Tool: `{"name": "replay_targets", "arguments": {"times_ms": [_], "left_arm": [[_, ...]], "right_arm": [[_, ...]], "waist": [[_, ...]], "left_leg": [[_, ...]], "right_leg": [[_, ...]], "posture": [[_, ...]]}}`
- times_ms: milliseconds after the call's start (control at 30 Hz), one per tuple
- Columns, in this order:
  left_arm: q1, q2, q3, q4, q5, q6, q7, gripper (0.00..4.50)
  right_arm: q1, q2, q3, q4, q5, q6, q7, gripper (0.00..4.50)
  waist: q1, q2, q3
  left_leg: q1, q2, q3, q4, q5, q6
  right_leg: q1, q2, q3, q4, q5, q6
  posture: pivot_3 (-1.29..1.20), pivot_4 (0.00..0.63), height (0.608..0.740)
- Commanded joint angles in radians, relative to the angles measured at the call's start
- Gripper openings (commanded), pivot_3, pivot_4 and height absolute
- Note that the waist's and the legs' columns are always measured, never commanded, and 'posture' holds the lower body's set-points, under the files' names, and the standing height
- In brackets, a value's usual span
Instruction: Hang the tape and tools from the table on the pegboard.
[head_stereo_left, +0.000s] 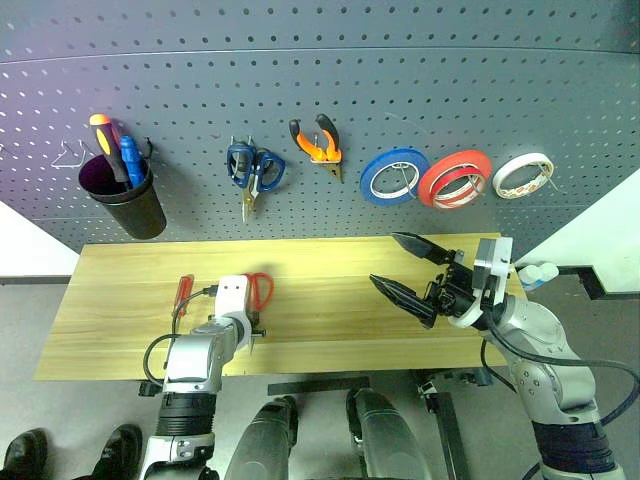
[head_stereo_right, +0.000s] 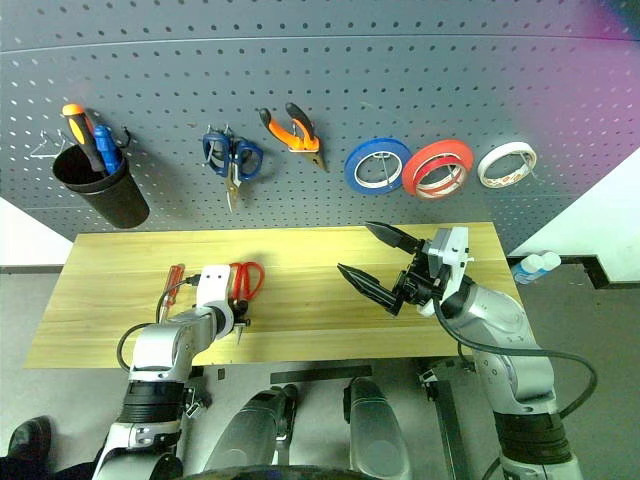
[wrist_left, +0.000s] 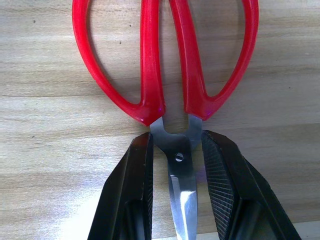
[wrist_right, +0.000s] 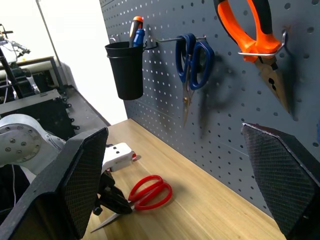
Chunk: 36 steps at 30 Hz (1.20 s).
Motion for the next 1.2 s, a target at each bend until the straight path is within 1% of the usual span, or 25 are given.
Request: {"name": "replay_targets", "arguments": {"times_ms": [33,167,300,400,467,500,733,833,900,1033,1200], "left_arm": [[0.017,0.02,-0.016,-0.076,0.021,-0.054,0.006,1.11],[0.045,0.066,-0.072,-0.135,0.056,-0.127,-0.009,1.11],[0.074,0.136,-0.134,-0.165,0.103,-0.238,-0.031,1.11],[0.097,0.154,-0.141,-0.163,0.102,-0.277,-0.052,1.11],[0.122,0.186,-0.151,-0.179,0.121,-0.332,-0.065,1.11],[0.137,0.213,-0.162,-0.183,0.141,-0.374,-0.072,1.11],[0.213,0.32,-0.17,-0.166,0.212,-0.609,-0.095,1.11],[0.23,0.342,-0.164,-0.143,0.24,-0.721,-0.087,1.1],[0.239,0.341,-0.162,-0.134,0.249,-0.779,-0.082,1.1],[0.249,0.342,-0.16,-0.12,0.275,-0.866,-0.074,1.1],[0.291,0.353,-0.149,-0.107,0.303,-0.989,-0.064,1.1]], "right_arm": [[-0.007,0.006,-0.002,-0.01,0.008,-0.014,0.003,4.5],[-0.014,0.007,-0.001,0.001,0.005,-0.016,0.007,4.5],[-0.023,0.006,-0.003,0.02,0.001,-0.024,0.014,4.5],[-0.03,0.006,-0.003,0.034,-0.004,-0.033,0.02,4.5],[-0.033,0.006,-0.004,0.039,-0.005,-0.035,0.022,4.5],[-0.035,0.006,-0.007,0.046,-0.006,-0.038,0.023,4.5],[-0.034,-0.009,-0.028,0.092,0.003,-0.055,0.055,4.5],[-0.024,-0.028,-0.034,0.085,0.03,-0.041,0.097,4.5],[-0.011,-0.05,-0.045,0.075,0.082,0.006,0.137,4.5],[0.003,-0.091,-0.048,0.078,0.092,0.006,0.205,4.5],[-0.004,-0.108,-0.053,0.101,0.065,-0.038,0.252,4.5]], "waist": [[0.002,0.0,0.0],[0.002,0.0,0.0],[0.002,0.0,0.0],[0.002,0.0,0.0],[0.002,0.0,0.0],[0.001,0.0,0.0],[0.003,0.001,0.0],[0.007,0.001,0.0],[0.007,0.001,-0.001],[0.006,0.001,-0.001],[0.0,0.001,-0.001]], "left_leg": [[0.0,0.0,0.0,0.0,0.0,0.0],[-0.001,0.0,0.0,0.001,0.0,0.0],[-0.001,0.0,0.0,0.001,0.0,0.0],[-0.001,0.0,0.0,0.001,0.0,0.001],[-0.001,0.0,0.0,0.001,-0.001,0.001],[-0.001,0.0,0.0,0.001,-0.001,0.001],[-0.002,0.0,0.0,0.001,-0.001,0.001],[-0.002,0.0,0.0,0.001,-0.001,0.001],[-0.002,0.0,0.0,0.001,-0.001,0.001],[-0.002,0.0,0.0,0.001,-0.001,0.002],[-0.002,0.0,0.0,0.002,-0.001,0.002]], "right_leg": [[0.0,0.0,0.0,0.0,0.0,0.0],[0.0,0.0,0.0,0.0,0.0,0.0],[0.0,0.0,0.0,0.0,0.0,0.0],[0.0,0.0,0.0,0.0,0.0,0.0],[0.0,0.0,0.0,0.0,0.0,0.0],[-0.001,0.0,0.0,0.0,0.0,0.0],[-0.001,-0.001,0.0,0.0,0.0,0.0],[-0.001,-0.001,0.0,-0.001,0.0,0.0],[-0.001,-0.001,0.0,-0.001,0.0,0.0],[-0.001,-0.001,0.0,-0.001,0.0,0.0],[-0.001,-0.001,0.0,0.0,0.0,0.0]], "posture": [[-0.09,0.268,0.74],[-0.08,0.267,0.74],[-0.08,0.266,0.74],[-0.08,0.264,0.74],[-0.08,0.263,0.74],[-0.08,0.257,0.74],[-0.08,0.238,0.74],[-0.08,0.232,0.74],[-0.09,0.232,0.74],[-0.1,0.227,0.74],[-0.11,0.224,0.74]]}}
